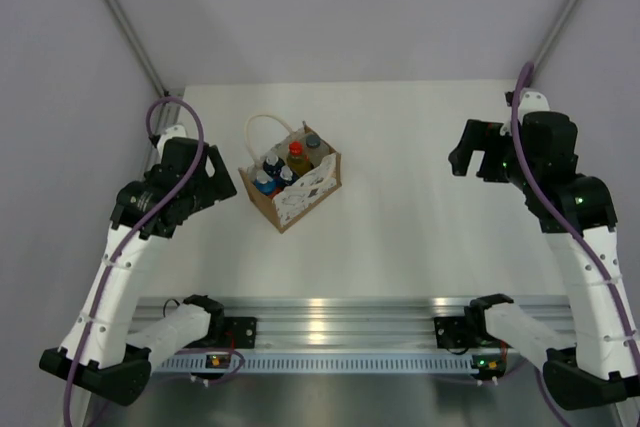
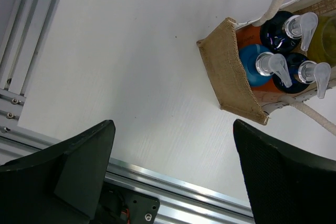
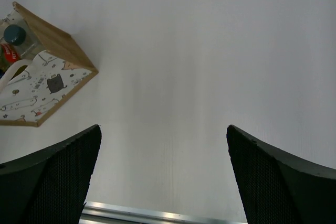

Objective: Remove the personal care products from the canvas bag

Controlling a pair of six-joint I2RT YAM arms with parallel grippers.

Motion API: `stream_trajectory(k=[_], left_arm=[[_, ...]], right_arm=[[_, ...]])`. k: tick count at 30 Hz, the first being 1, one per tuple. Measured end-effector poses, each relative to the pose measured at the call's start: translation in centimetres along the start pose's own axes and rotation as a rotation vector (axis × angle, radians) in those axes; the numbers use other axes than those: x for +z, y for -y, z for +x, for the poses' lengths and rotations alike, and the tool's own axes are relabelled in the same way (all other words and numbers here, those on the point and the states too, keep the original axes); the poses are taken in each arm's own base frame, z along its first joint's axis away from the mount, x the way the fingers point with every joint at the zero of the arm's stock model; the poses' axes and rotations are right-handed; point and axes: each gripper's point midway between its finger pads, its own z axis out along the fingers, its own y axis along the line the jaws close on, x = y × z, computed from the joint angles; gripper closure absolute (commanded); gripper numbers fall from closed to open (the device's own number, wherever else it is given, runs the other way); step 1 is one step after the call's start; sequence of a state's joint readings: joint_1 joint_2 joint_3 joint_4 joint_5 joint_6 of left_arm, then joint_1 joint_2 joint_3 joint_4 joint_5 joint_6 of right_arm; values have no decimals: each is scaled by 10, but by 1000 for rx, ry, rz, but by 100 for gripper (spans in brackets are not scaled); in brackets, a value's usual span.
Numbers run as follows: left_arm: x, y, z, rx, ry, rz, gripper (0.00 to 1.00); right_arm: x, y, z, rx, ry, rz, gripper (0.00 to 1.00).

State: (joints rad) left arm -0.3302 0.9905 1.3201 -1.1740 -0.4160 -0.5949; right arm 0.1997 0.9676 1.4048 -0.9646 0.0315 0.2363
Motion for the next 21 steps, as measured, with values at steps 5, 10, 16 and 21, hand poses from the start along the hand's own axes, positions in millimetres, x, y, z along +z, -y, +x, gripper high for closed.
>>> stream_trajectory(k=[5,10,16,21], left_arm=[[0,6,3,-70,-15,15,2],[4,15,17,-187,-72,34,2],[7,22,26,-305,-113,36,2],[8,26,28,-358,-130,41,2]], right_arm=[[11,-14,8,3,-16,-82,0],[32,-50,3,26,-21,-234,1],[72,-136,8,-89,-110,-380,1],[100,-221,6,-239,-99,-433,9]])
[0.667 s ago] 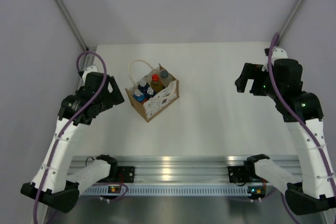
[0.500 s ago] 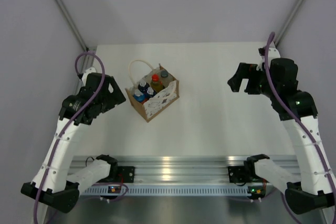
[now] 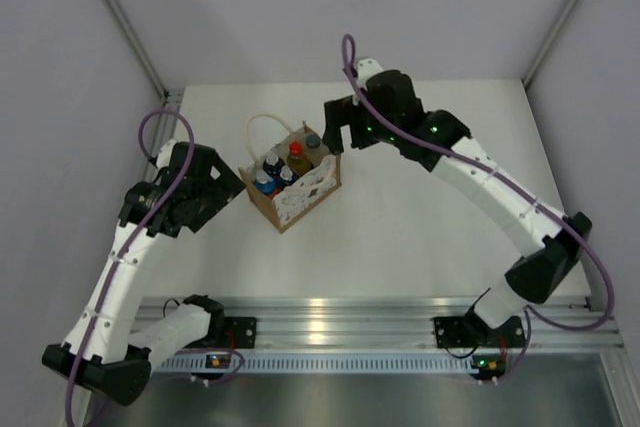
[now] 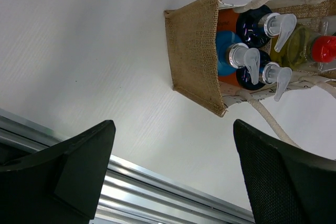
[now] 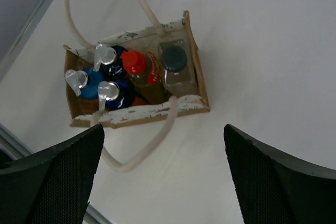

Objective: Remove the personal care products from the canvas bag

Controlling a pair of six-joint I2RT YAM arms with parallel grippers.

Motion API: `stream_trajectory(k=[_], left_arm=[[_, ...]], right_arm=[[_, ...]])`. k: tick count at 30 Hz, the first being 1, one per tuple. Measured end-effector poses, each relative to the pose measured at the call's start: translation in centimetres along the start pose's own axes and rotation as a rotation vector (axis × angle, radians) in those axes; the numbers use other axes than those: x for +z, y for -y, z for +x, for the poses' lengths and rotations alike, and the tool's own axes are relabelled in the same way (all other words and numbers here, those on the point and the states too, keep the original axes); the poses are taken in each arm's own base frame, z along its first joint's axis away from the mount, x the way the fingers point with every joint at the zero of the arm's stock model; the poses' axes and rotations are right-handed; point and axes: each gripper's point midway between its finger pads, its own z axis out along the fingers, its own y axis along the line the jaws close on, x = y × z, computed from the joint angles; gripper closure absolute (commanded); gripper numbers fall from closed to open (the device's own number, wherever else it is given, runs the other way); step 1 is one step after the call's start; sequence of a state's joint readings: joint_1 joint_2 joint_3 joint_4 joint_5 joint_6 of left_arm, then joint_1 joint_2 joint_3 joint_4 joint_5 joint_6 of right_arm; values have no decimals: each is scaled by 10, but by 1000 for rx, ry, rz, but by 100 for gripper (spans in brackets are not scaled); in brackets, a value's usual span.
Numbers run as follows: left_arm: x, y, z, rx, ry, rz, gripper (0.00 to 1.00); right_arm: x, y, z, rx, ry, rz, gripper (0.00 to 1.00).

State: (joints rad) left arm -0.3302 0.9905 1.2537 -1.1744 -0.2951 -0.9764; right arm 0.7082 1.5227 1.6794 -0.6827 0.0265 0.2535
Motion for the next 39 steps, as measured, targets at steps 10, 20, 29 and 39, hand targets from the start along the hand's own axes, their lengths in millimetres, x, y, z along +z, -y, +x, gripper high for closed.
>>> stream_trajectory(k=[10,20,29,39], left_arm=[[1,4,4,10,-26,9,3],[1,7,-2,86,-19,11,3],[1,4,-3,136,-13,5,2],[6,3,-3,182,-20,-11,2]], right_arm=[[109,-62,10,-203,-52,-13,36],[141,-61,28,-241,-100,-3,47],[151,-60,39,-247,-127,-6,55],[161,-60,51,-249,-153,-13,67]])
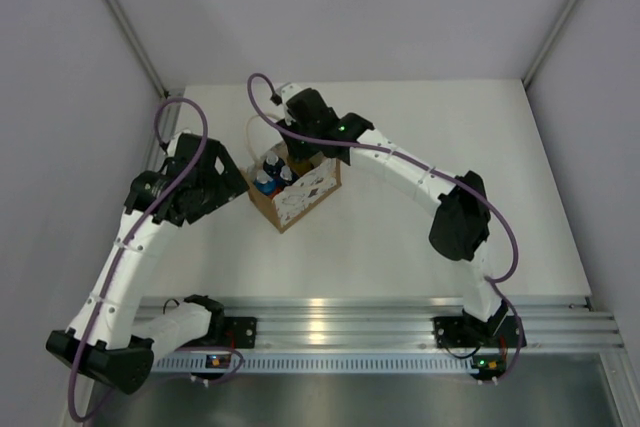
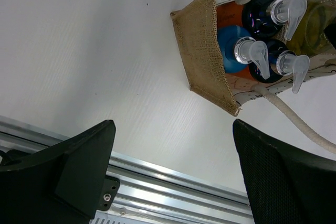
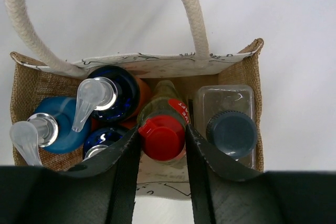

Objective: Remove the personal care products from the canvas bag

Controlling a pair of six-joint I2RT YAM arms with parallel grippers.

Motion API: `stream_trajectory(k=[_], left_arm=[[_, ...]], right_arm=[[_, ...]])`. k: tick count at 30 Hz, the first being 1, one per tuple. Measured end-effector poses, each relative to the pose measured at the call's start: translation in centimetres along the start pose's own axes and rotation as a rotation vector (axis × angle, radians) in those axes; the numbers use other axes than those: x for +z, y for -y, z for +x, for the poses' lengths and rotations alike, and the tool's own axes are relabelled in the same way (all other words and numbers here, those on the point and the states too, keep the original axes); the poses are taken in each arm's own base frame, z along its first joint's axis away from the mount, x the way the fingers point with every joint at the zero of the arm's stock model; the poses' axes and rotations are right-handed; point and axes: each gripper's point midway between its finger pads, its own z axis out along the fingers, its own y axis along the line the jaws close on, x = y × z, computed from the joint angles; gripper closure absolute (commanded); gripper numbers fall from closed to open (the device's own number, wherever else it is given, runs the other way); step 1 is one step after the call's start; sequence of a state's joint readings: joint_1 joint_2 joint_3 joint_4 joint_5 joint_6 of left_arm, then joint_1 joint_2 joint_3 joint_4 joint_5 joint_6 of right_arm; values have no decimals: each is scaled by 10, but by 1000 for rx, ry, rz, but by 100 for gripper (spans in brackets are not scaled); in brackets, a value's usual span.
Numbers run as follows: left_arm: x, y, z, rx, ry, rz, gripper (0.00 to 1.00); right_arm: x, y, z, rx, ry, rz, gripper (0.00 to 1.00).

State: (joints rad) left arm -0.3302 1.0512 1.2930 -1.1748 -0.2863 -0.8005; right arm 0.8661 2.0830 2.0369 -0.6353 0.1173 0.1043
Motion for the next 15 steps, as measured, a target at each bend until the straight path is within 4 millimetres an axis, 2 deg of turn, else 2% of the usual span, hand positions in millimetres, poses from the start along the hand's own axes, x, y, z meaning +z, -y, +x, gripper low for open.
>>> stream_trajectory(k=[5,7,9,15], left_arm=[[1,0,-2,16,1,-4,2],[0,1,-3,19,6,-4,2],[0,1,-4,22,10,-5,2],[0,0,-5,30,13,-10,2]], right_arm=[[0,1,-1,-5,3,2,79],[0,1,-1,-5,3,2,93],[0,1,-1,-5,3,2,100],[0,1,-1,-7,4,2,100]])
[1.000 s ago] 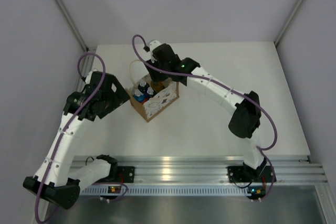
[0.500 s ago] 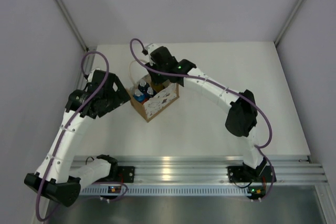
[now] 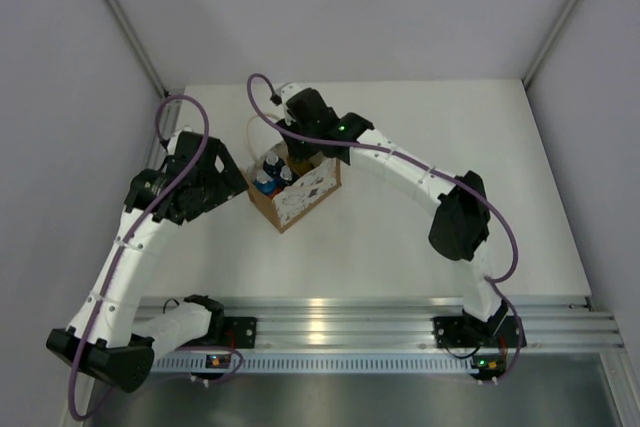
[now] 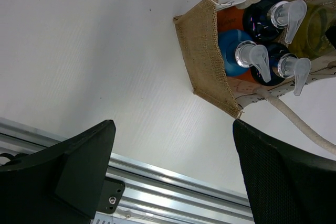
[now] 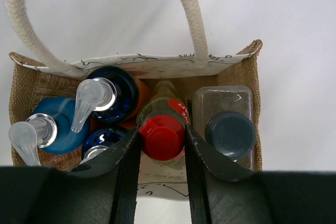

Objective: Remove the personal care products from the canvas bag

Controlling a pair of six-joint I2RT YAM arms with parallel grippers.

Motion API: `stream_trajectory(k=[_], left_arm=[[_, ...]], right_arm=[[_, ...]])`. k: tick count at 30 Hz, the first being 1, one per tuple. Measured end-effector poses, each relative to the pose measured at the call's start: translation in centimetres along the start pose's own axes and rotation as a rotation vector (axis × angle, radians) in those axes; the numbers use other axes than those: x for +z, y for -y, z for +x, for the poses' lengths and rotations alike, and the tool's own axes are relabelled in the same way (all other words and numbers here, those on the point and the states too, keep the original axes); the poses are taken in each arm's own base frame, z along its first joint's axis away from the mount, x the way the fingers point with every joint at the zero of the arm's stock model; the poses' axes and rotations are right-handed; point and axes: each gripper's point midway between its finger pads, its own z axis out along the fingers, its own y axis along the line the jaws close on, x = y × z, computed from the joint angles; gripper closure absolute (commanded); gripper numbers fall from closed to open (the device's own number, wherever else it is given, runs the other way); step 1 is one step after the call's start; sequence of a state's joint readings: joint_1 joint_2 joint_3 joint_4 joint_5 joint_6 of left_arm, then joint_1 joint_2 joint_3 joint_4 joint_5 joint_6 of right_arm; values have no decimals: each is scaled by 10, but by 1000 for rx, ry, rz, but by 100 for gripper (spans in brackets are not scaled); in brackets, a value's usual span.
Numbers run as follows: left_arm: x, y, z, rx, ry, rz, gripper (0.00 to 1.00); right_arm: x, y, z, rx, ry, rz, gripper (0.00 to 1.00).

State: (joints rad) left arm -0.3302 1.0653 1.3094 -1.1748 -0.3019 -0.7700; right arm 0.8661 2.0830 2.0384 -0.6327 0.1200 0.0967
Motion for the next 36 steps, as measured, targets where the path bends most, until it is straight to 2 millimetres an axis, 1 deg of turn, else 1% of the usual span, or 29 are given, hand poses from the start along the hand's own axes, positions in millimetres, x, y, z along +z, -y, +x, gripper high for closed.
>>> stream_trajectory(k=[12,18,21,24,26,36], left_arm=[[0,-1,0,8,2,-2,2],[0,-1,0,7,2,-2,2],[0,-1,0,6,2,-2,2],[0,-1,0,6,2,-2,2],[0,-1,0,6,2,-2,2],[0,-1,1,-3,1,-1,3]], right_arm=[[-4,1,-1,-2,-7,4,100],[-9,2,-6,-15,0,9,100],[-17,1,-13,-22,16,12,100],[-29,0,-24,-26,43,11,100],[-40,-1,-33,-28,67,14,100],[-114,3,-81,-34,227,35,100]])
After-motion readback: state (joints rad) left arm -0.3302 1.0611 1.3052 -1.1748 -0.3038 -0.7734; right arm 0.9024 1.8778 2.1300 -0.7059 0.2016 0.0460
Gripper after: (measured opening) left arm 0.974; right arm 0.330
